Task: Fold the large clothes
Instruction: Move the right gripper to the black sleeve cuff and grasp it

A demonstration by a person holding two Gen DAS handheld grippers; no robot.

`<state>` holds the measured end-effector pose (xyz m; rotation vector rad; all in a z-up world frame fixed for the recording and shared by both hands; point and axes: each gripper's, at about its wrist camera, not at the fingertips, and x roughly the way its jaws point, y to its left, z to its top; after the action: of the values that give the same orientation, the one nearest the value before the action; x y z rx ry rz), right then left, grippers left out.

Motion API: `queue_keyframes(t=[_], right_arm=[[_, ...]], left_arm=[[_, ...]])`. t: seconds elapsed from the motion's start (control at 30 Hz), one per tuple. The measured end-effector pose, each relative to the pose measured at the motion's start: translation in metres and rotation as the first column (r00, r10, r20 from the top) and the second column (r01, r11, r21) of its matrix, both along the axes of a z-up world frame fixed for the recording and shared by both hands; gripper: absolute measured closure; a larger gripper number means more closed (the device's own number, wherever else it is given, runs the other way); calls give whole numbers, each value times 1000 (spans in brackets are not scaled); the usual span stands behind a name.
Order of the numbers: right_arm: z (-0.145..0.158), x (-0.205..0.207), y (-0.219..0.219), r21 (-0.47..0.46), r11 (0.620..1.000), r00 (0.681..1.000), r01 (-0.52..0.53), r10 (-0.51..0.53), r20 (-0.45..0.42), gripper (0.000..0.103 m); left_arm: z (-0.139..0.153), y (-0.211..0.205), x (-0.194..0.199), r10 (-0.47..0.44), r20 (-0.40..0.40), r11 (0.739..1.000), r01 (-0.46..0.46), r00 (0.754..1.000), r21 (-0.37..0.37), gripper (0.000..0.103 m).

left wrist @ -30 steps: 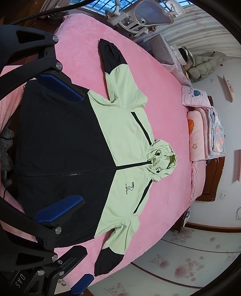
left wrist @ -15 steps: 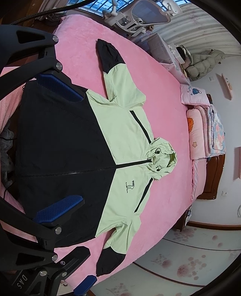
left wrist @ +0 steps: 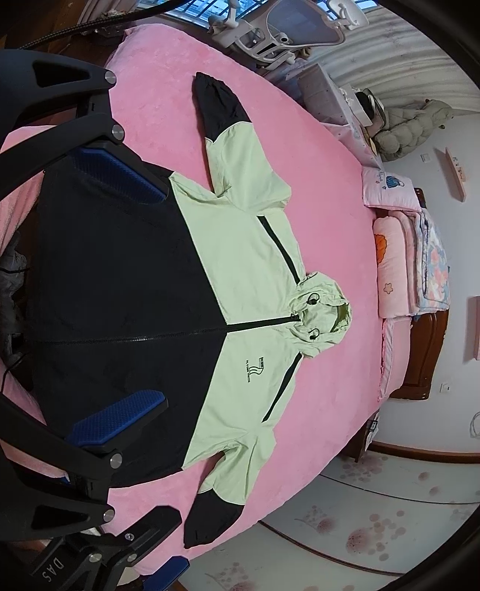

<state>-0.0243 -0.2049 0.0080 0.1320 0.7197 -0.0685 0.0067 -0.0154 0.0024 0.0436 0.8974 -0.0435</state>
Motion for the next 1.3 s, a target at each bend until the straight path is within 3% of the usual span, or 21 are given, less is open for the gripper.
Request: queue_keyframes(t=[0.4,0.57,0.83,1.3], right_arm=[[15,2,-18,-29,1000,999,12,-11,41,1],[27,3,-29,-38,999,997,16,-13,70,1],[45,1,-49,-68,997,993,42,-34,112,1],[67,15,-114,-98,983,978,157,-141,156,1]], left_arm=[[15,-22,6,-60,41,998,60,997,0,2],[29,-30,4,-99,91,994,103,991,-46,2],[45,-48,16,-154,58,984,158,986,-77,2],[89,-105,50,-177,199,982,188,964,-37,2]])
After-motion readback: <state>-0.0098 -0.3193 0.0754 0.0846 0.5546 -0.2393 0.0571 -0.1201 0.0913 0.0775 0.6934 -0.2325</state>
